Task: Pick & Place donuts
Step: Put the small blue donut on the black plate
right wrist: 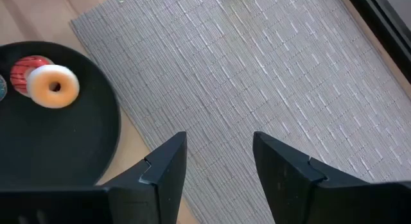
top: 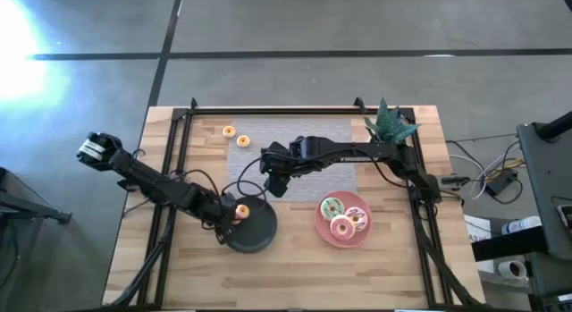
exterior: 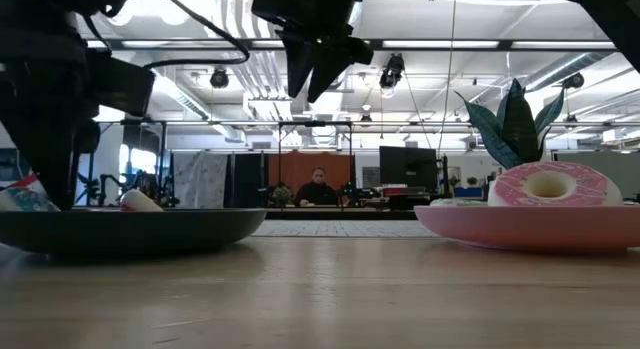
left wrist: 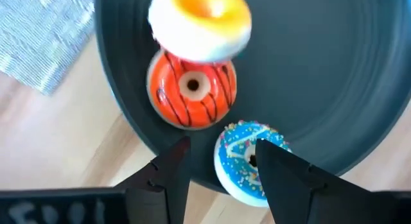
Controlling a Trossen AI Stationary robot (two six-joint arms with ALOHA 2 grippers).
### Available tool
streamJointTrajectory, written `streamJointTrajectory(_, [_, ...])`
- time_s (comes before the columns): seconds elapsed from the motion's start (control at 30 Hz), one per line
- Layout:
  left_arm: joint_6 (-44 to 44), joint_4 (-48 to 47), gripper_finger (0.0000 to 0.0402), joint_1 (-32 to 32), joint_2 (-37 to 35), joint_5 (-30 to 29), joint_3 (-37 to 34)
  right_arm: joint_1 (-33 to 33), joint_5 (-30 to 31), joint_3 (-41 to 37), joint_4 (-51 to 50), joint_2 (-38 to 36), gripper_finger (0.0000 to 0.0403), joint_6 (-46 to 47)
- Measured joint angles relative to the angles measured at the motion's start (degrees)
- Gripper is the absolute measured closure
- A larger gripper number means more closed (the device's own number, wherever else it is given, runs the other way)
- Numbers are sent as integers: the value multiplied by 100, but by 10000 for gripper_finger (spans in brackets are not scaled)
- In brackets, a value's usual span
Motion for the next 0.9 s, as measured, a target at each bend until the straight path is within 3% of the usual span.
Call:
streamJointTrajectory(0.27, [177,-125,253,26,41,-57,159,0,0,0,7,0,232,-35])
streamJointTrajectory(0.53, [246,-101,258,26,106,240,170,0,0,0,17,0,232,-35])
streamJointTrajectory(0.9, [591,-128,297,26,879,511,501,9,1,0,25,0,232,-19])
